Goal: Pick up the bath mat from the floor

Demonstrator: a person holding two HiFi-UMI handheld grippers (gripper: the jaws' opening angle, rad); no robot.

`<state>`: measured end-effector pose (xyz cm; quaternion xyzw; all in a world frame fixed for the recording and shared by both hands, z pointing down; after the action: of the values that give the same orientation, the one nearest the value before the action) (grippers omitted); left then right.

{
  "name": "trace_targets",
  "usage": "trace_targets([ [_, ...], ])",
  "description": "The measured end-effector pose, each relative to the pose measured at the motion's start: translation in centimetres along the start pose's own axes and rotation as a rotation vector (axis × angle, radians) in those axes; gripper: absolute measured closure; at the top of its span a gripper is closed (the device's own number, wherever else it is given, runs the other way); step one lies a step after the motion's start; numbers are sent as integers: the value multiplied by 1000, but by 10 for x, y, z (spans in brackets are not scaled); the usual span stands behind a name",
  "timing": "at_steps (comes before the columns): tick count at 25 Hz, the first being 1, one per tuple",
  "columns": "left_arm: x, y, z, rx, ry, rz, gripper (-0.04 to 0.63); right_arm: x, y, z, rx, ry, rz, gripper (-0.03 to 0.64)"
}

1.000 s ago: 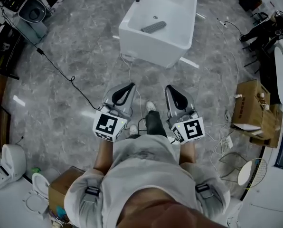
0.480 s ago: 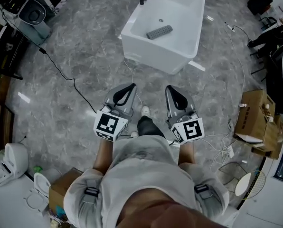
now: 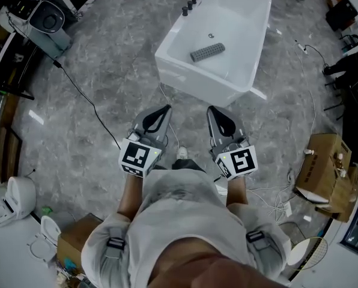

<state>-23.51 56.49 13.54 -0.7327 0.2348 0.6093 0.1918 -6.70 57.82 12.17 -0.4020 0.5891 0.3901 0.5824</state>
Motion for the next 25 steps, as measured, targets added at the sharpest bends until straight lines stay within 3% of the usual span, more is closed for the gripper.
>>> trace_targets([
  [9,12,42,-28,23,8,-3,591,5,-17,-51,27,-8,-16,615],
  [16,8,95,-50,-31,-1,1,592,-1,-21,-100,-18,14,-6,615],
  [25,3,202,-71,-128,9,-7,592,-3,-2,-200,-105,55,27,615],
])
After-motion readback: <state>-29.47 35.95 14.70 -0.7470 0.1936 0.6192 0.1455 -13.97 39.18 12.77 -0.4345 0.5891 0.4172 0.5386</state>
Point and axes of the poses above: the fingertips, and each gripper's own axes: z backward along the fingers, y to its left, x out of its top, the point moved 5 cm from there along z, backward along the fingers, and after that the axes turned 13 degrees about -x, right-handed, at the moved point
